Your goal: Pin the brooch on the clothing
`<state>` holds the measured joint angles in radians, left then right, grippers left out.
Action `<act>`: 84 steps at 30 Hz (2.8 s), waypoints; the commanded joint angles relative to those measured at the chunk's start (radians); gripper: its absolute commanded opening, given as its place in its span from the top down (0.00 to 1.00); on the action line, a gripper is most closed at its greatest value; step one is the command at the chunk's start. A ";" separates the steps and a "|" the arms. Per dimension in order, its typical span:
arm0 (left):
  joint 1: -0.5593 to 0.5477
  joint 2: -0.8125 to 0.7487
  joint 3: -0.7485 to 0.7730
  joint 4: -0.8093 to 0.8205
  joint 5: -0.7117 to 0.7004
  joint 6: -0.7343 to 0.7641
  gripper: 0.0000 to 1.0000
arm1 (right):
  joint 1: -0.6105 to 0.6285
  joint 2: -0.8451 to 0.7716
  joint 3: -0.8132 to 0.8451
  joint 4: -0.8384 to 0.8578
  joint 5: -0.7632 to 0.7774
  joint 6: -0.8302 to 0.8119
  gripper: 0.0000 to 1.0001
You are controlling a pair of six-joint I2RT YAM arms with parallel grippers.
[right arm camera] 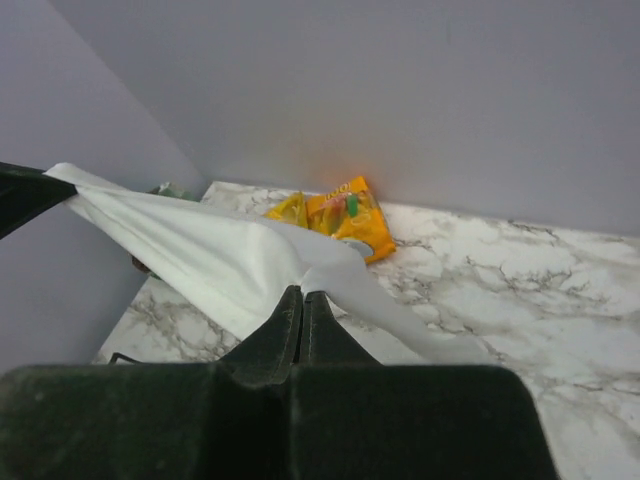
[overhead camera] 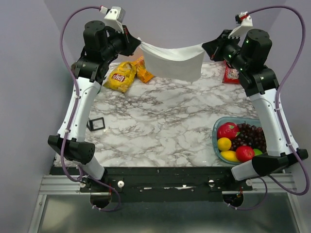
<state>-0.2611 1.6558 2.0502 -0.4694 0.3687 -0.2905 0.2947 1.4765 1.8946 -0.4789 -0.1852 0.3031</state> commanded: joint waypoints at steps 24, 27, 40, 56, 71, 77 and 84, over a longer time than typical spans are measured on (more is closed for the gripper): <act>-0.020 -0.340 -1.401 0.291 -0.063 -0.209 1.00 | 0.004 -0.252 -1.324 0.281 -0.119 0.226 0.99; -0.030 -0.370 -1.449 0.319 -0.077 -0.245 1.00 | 0.012 -0.309 -1.377 0.264 -0.105 0.246 0.99; -0.079 -0.634 -1.607 0.299 -0.125 -0.360 0.18 | 0.064 -0.563 -1.445 0.074 -0.040 0.289 0.43; -0.032 -0.762 -1.434 0.236 -0.148 -0.196 0.01 | 0.063 -0.588 -1.255 0.049 -0.062 0.165 0.26; 0.480 -0.638 -1.116 0.199 0.165 -0.114 0.01 | -0.498 -0.521 -1.043 0.100 -0.321 0.034 0.25; 0.479 -0.829 -1.105 0.230 0.142 -0.079 0.01 | -0.506 -0.694 -1.008 0.057 -0.169 -0.012 0.25; 0.477 -0.866 -1.062 0.153 0.045 -0.050 0.01 | -0.505 -0.877 -1.117 0.192 -0.086 -0.051 0.24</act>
<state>0.2146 0.7818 0.9760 -0.2745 0.4614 -0.3717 -0.2054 0.6586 0.8394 -0.3553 -0.3374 0.2989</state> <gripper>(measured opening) 0.988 0.755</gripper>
